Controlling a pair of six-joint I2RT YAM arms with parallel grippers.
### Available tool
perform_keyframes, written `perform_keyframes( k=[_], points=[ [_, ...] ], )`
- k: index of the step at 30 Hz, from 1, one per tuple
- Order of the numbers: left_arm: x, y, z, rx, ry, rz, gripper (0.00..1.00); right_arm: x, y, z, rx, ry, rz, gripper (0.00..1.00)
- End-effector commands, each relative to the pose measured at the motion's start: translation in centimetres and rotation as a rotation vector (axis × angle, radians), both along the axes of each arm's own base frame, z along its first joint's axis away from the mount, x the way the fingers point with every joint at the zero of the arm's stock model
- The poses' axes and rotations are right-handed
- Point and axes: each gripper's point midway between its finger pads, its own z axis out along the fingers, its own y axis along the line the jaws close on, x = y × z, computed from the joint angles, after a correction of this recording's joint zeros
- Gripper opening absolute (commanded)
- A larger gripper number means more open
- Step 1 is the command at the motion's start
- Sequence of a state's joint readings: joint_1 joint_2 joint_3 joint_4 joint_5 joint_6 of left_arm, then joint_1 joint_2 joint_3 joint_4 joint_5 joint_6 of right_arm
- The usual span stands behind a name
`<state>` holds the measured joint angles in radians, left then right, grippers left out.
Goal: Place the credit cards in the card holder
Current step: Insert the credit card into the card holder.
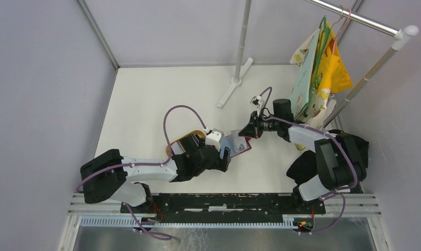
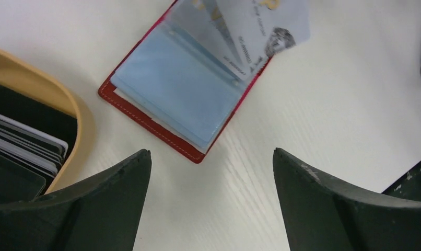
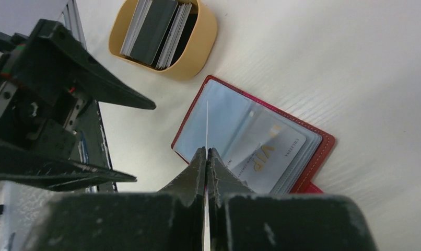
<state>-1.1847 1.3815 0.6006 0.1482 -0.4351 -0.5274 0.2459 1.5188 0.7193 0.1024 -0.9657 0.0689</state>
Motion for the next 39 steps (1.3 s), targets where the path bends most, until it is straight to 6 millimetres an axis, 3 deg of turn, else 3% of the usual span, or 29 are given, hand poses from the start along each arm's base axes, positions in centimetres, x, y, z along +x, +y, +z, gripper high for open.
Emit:
perform_keyframes(
  k=[1, 8, 12, 32, 39],
  points=[
    [1.0, -1.0, 1.6, -0.287, 0.108, 0.096, 0.91, 0.6, 1.2, 1.4, 0.128, 0.051, -0.019, 0.00],
    [2.2, 1.3, 0.4, -0.359, 0.196, 0.254, 0.67, 0.9, 1.7, 0.2, 0.180, 0.162, -0.048, 0.00],
    [2.4, 2.1, -0.9, -0.359, 0.235, 0.299, 0.66, 1.2, 1.6, -0.6, 0.166, 0.187, -0.063, 0.00],
    [3.5, 2.4, -4.0, -0.226, 0.264, 0.361, 0.66, 2.2, 0.9, -3.0, 0.112, 0.212, -0.097, 0.00],
    [3.6, 2.4, -4.6, -0.191, 0.268, 0.362, 0.62, 2.5, 0.6, -4.0, 0.071, 0.204, -0.109, 0.00]
  ],
)
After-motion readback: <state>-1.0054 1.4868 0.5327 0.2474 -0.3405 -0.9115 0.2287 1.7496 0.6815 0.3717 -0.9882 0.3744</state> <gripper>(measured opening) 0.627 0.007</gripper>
